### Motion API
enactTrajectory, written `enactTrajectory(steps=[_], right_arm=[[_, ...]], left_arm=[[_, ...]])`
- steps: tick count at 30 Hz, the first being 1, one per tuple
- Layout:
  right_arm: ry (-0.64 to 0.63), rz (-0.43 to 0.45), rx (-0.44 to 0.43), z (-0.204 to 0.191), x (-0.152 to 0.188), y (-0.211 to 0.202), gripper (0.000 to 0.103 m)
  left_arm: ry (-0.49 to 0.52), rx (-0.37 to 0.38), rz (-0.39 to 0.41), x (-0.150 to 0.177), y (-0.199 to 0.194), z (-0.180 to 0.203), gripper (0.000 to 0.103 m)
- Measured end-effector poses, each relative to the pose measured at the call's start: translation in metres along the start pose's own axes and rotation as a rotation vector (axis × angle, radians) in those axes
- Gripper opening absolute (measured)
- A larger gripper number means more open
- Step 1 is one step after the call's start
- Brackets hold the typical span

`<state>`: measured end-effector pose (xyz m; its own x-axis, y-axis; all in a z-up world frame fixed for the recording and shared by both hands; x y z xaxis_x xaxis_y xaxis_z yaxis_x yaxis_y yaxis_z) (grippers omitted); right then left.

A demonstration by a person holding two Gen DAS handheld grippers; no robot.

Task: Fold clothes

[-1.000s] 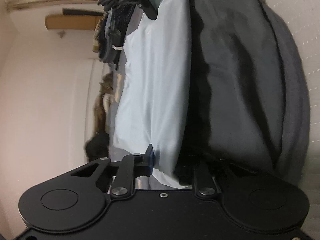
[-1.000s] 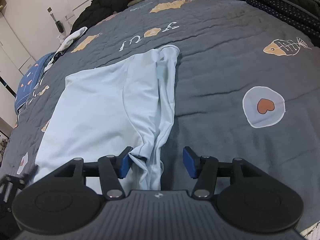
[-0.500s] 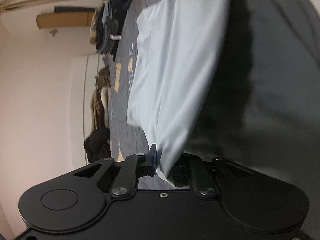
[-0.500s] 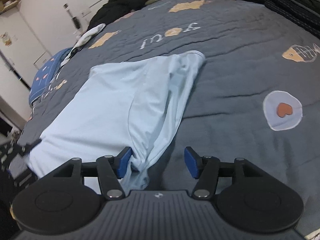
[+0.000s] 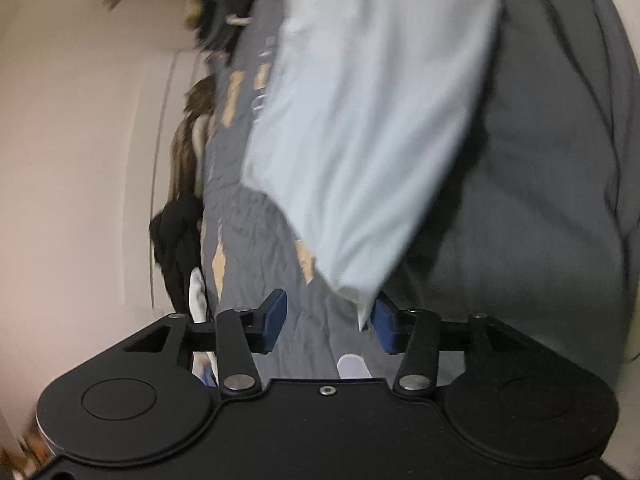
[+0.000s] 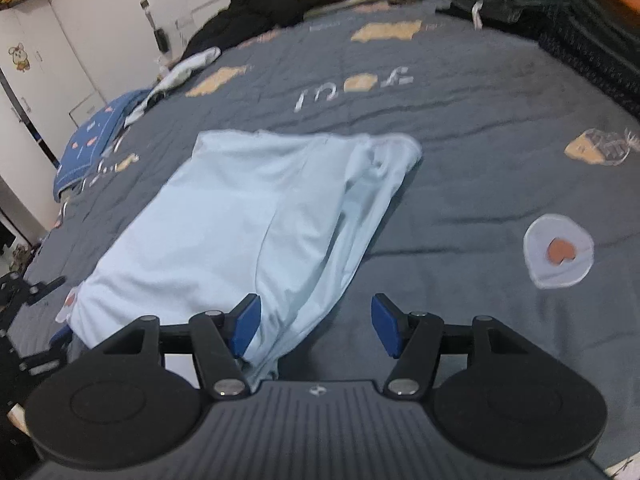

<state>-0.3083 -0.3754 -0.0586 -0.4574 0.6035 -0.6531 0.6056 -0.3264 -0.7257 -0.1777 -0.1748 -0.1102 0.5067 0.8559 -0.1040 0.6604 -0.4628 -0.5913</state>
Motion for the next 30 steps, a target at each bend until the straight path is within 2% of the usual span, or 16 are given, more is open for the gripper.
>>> enactTrajectory(steps=[6,11,15,19,24,30], right_arm=[[-0.015,0.095,0.023,0.000,-0.009,-0.016,0.060],[-0.020,0.144,0.032,-0.002,-0.014,-0.024,0.060],[-0.020,0.147,0.032,-0.003,-0.014,-0.024,0.060],[-0.019,0.147,0.026,-0.001,-0.014,-0.025,0.060],[0.000,0.146,0.019,-0.001,-0.013,-0.024,0.060],[0.002,0.141,-0.002,-0.004,-0.010,-0.023,0.060]], left_arm=[[-0.323,0.065,0.019,-0.020,-0.028,-0.033,0.047],[-0.651,0.199,0.044,-0.032,-0.045,-0.029,0.048],[-0.900,0.292,0.069,-0.036,-0.055,-0.025,0.048],[-1.226,0.423,0.121,-0.021,-0.062,-0.032,0.048],[-1.617,0.585,0.241,0.015,-0.060,-0.022,0.048],[-1.927,0.686,0.308,0.044,-0.060,-0.005,0.048]])
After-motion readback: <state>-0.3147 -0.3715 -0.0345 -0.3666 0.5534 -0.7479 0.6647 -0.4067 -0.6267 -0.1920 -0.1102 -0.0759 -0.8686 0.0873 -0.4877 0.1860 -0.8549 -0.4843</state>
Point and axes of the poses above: each gripper's, at about its wrist camera, not at the fingertips, and y roughly the way its jaws point, z to its right, x to its underside, the point moved 1 cm from there along y, roughly the way its jaws point, and after that the axes turned 7 degrees about x, right-handed, at the moved point
